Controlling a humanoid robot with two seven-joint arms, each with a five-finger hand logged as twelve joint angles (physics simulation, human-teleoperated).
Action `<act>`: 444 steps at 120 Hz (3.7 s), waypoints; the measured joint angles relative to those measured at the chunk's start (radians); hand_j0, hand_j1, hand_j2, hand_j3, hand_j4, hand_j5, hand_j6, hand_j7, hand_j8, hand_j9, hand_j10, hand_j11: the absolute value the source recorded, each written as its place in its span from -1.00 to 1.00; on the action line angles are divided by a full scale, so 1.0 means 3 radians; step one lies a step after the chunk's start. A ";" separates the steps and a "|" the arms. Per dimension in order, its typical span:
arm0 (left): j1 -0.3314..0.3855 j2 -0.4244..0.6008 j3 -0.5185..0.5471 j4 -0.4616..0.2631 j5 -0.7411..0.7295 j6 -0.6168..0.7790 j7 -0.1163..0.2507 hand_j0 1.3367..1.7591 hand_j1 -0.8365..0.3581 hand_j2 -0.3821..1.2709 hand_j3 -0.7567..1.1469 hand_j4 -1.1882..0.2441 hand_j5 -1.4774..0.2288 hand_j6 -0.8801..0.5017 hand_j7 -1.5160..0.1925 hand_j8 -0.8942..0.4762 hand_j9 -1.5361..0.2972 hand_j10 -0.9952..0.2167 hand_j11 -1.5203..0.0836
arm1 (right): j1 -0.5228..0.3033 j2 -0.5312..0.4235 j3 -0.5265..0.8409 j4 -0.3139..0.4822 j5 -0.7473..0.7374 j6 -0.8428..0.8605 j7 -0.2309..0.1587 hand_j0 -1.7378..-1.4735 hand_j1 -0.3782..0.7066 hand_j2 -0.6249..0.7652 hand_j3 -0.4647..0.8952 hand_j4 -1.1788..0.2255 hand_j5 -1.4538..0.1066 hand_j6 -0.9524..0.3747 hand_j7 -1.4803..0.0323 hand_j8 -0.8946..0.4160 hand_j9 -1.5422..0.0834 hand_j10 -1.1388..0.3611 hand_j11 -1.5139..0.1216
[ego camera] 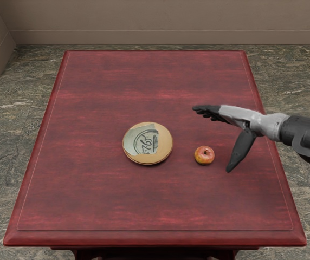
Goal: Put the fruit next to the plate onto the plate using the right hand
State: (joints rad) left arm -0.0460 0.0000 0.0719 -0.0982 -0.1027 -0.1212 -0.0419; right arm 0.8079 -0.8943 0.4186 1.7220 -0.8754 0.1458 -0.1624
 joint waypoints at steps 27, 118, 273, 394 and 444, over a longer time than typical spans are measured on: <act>0.0000 0.0000 0.0000 0.0000 0.0000 0.0000 0.0001 0.52 0.52 -0.48 -0.21 0.34 0.38 -0.06 0.42 -0.03 0.35 0.26 0.52 | -0.0181 0.0053 -0.0004 0.0012 -0.0088 -0.0050 0.0114 -0.40 -0.63 -0.14 -0.32 0.47 0.62 0.21 0.71 0.14 0.66 0.32 0.62; 0.0000 0.0000 0.0000 0.0000 0.0000 0.0000 0.0000 0.52 0.52 -0.48 -0.21 0.34 0.38 -0.06 0.42 -0.03 0.35 0.26 0.52 | -0.0328 0.0295 -0.0198 -0.0006 -0.0990 -0.0737 -0.0092 -0.40 -0.15 -0.20 -0.32 0.16 0.26 -0.12 0.34 -0.19 0.32 0.03 0.28; 0.0000 0.0000 0.0000 0.0000 0.0000 0.0000 0.0000 0.52 0.52 -0.48 -0.21 0.34 0.38 -0.06 0.42 -0.03 0.35 0.26 0.52 | -0.0309 0.0618 -0.0614 -0.0215 -0.1217 -0.1294 -0.0328 -0.37 0.14 -0.24 -0.32 -0.04 0.00 -0.24 0.08 -0.34 0.07 -0.15 0.03; 0.0000 0.0000 0.0000 0.0000 0.0000 0.0000 0.0000 0.52 0.52 -0.48 -0.20 0.34 0.38 -0.06 0.42 -0.03 0.35 0.26 0.52 | 0.0502 0.0871 -0.0626 -0.0225 -0.0473 -0.0974 -0.0403 -0.39 0.22 -0.05 -0.32 -0.15 -0.20 -0.19 -0.11 -0.36 -0.11 -0.28 -0.17; 0.0000 0.0000 0.0001 0.0000 -0.0001 0.0000 0.0000 0.52 0.52 -0.48 -0.20 0.34 0.38 -0.06 0.42 -0.03 0.35 0.26 0.52 | 0.0604 0.1664 -0.0700 -0.0811 -0.0453 -0.0933 -0.0381 -0.40 0.22 -0.05 -0.32 -0.16 -0.20 -0.20 -0.10 -0.38 -0.11 -0.29 -0.15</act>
State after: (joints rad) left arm -0.0460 0.0000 0.0721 -0.0982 -0.1028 -0.1212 -0.0420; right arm 0.9891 -0.3953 0.2086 1.4787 -1.0114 -0.1340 -0.2767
